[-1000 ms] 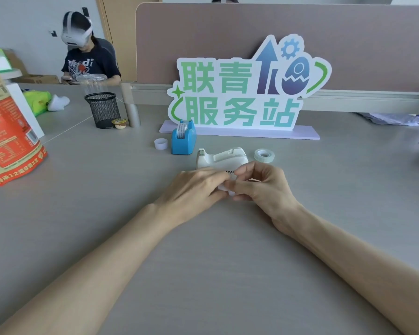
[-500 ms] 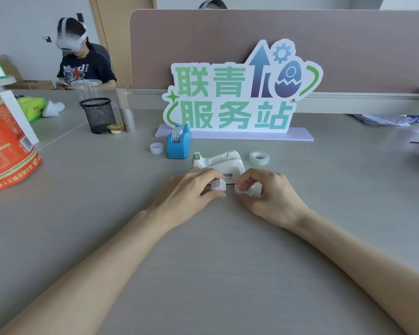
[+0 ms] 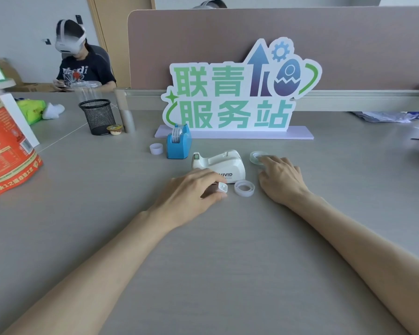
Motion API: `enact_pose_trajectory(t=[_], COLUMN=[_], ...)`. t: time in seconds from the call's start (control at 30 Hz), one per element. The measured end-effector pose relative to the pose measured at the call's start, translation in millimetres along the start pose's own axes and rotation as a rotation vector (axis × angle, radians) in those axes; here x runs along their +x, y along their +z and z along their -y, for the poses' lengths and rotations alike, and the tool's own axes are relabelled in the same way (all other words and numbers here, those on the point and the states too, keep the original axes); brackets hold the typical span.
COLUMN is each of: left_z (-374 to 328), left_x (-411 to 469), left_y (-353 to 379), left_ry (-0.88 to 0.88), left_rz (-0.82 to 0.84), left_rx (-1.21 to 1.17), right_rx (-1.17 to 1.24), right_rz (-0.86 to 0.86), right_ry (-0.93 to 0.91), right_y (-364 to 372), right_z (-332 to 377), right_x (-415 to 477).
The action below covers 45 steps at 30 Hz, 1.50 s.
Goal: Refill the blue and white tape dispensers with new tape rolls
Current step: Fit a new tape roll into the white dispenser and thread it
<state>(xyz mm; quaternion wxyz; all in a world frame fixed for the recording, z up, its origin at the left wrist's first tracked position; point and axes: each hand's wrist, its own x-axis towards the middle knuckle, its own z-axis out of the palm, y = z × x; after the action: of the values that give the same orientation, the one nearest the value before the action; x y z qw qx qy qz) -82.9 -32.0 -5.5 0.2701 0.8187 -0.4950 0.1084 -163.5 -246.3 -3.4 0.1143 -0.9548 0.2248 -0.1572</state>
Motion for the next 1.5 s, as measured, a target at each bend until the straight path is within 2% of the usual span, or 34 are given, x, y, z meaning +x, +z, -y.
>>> enact_pose_trajectory(t=[0.17, 0.3, 0.4, 0.57, 0.7, 0.8, 0.97, 1.1, 1.5], left_z=[2, -2, -3, -4, -4, -2, 0, -3, -14], left_x=[0, -2, -2, -4, -5, -4, -3, -4, -4], left_y=[0, 0, -1, -6, -7, -7, -8, -7, -3], left_ry=[0.006, 0.003, -0.005, -0.047, -0.029, -0.029, -0.086, -0.050, 0.095], left_rz=[0.009, -0.025, -0.023, 0.014, 0.007, -0.060, -0.190, -0.226, -0.359], left_rx=[-0.011, 0.068, 0.087, -0.021, -0.110, -0.149, -0.220, -0.250, -0.188], right_rx=[-0.008, 0.022, 0.214, 0.618, 0.998, 1.120, 1.203, 1.291, 1.289], right_rz=[-0.045, -0.069, -0.160, -0.303, -0.206, -0.146, -0.064, -0.014, 0.098], right_ry=[0.041, 0.050, 0.051, -0.064, -0.012, -0.041, -0.019, 0.062, 0.011], right_y=[-3, -3, -5, -17, -24, -21, -16, -17, -15], right_z=[4, 2, -2, 6, 25, 41, 46, 44, 48], right_x=[-7, -12, -18, -35, -48, -56, -58, -55, -55])
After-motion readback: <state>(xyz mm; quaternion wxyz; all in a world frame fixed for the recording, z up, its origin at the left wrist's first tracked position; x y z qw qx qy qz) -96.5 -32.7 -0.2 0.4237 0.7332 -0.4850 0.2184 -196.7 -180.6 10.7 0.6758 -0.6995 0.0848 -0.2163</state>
